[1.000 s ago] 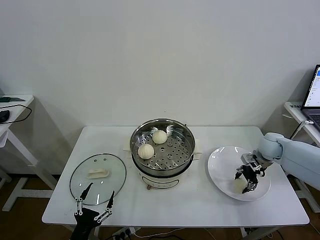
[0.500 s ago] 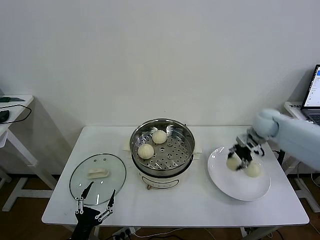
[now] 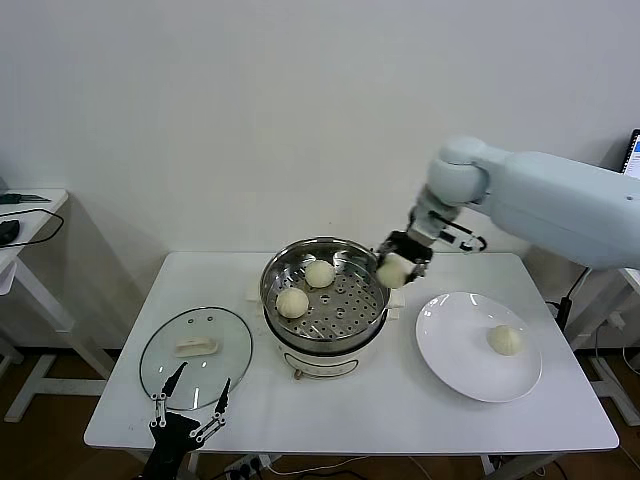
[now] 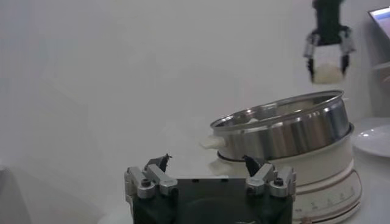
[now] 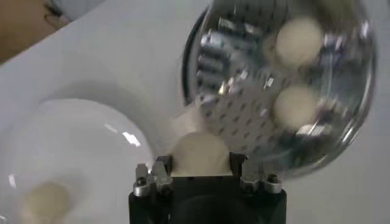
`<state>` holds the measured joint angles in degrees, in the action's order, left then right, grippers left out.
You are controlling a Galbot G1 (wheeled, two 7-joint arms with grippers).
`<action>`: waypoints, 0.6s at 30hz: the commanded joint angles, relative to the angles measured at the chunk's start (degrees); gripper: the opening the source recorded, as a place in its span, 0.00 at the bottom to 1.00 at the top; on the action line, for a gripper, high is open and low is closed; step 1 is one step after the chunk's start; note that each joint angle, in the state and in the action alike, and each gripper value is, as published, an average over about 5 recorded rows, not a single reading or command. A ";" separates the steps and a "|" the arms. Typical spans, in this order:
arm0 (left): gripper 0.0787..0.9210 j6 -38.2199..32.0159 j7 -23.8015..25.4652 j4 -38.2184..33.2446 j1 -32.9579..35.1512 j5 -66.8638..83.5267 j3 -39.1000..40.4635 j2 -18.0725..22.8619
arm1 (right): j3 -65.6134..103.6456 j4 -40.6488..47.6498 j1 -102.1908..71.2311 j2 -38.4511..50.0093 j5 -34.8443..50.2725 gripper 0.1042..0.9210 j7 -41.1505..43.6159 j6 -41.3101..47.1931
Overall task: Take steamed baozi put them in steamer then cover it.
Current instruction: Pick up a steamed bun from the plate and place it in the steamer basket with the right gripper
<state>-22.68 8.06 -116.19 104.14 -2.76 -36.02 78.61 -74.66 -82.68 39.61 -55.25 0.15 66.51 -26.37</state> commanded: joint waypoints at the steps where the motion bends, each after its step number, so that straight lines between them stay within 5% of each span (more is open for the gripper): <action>1: 0.88 -0.08 -0.01 0.10 -0.24 0.09 0.05 0.00 | -1.91 -5.75 0.01 -8.14 -9.44 0.65 -1.78 -10.29; 18: 0.88 -1.18 -0.19 0.00 0.09 0.27 -0.51 0.14 | 0.11 -0.07 -10.42 -12.67 -21.03 0.70 -3.71 -18.11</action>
<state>-23.62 7.95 -116.29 104.15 -2.49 -36.49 78.73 -74.81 -83.76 33.45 -65.24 -14.90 63.64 -40.14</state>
